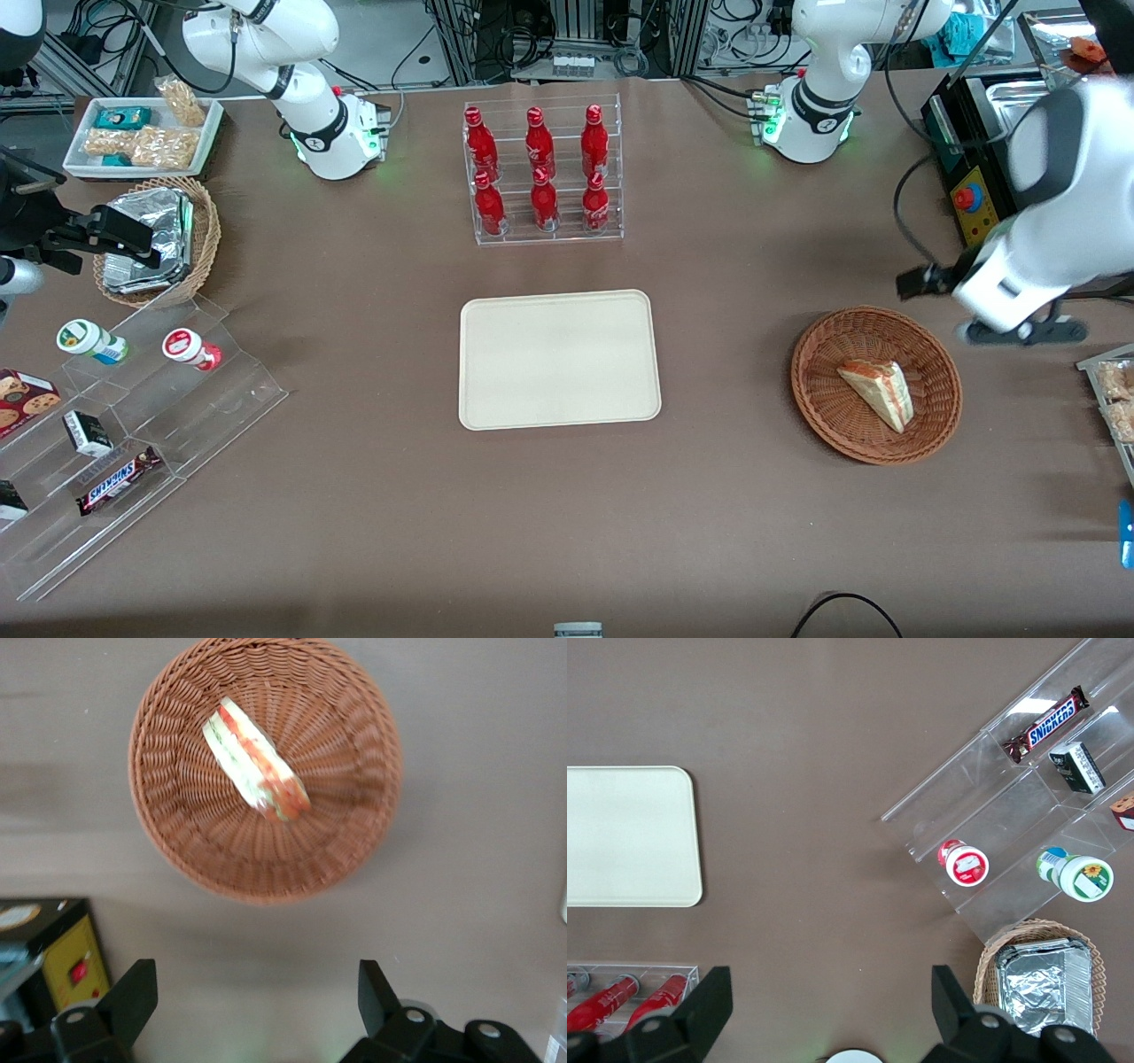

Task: Place sandwich from basket to tray
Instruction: 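Move the left gripper over the sandwich in the wicker basket, then lower the open left gripper and close it on the wrapped sandwich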

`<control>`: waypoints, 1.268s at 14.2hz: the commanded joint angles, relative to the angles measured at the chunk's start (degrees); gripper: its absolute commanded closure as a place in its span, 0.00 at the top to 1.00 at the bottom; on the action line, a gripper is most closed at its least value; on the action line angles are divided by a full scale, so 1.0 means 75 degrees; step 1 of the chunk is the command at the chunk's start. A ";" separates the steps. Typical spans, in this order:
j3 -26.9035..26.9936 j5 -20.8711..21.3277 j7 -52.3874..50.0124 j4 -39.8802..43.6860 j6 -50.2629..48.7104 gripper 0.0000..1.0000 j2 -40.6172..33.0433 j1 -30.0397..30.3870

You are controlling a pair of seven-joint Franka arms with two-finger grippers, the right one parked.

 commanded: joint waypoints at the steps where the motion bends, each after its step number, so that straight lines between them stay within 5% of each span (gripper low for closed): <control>1: -0.0082 0.0140 0.0073 -0.1503 0.1871 1.00 -0.0112 0.0204; 4: -0.0082 0.0093 -0.0310 -0.2444 0.3527 1.00 0.0040 0.0484; 12: -0.0106 -0.0048 -0.6096 -0.1945 0.4422 1.00 0.0824 0.0486; 18: -0.0106 -0.0047 -0.6325 -0.1099 0.4527 1.00 0.1902 0.0497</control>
